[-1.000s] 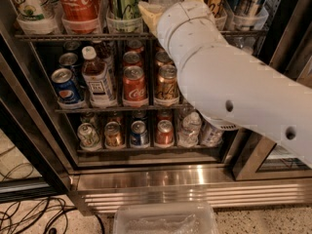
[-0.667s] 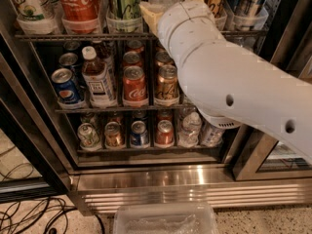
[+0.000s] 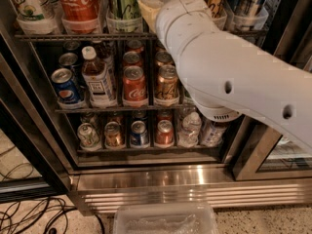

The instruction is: Pick water bottle from top shelf of fridge

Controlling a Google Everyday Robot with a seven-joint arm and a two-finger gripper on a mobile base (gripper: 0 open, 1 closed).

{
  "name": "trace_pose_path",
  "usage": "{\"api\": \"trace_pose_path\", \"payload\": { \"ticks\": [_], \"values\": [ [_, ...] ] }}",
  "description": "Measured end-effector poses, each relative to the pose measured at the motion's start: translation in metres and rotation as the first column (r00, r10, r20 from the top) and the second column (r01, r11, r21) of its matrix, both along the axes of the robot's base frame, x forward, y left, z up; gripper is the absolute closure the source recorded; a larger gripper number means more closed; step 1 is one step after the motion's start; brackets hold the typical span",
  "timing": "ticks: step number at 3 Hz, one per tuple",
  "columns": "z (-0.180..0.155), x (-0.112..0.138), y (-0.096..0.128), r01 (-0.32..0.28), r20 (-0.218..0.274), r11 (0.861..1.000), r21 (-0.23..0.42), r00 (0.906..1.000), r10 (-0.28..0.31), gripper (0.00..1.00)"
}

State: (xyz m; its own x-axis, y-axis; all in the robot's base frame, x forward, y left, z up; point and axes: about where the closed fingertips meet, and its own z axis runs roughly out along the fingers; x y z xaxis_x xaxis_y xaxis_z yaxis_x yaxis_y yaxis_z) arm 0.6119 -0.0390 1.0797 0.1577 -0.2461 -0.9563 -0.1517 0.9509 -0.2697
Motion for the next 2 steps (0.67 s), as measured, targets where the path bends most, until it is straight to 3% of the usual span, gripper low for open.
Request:
{"api": "trace_pose_path", "payload": {
  "ticks": [1, 2],
  "values": [
    [0.0018, 0.0033, 0.0004, 0.0, -0.007, 1.0, 0.016, 1.0, 0.0, 0.33],
    [0.001, 0.0068, 0.0004, -0.001, -0.023, 0.999, 0.033, 0.9997, 0.002, 0.52]
  ]
}}
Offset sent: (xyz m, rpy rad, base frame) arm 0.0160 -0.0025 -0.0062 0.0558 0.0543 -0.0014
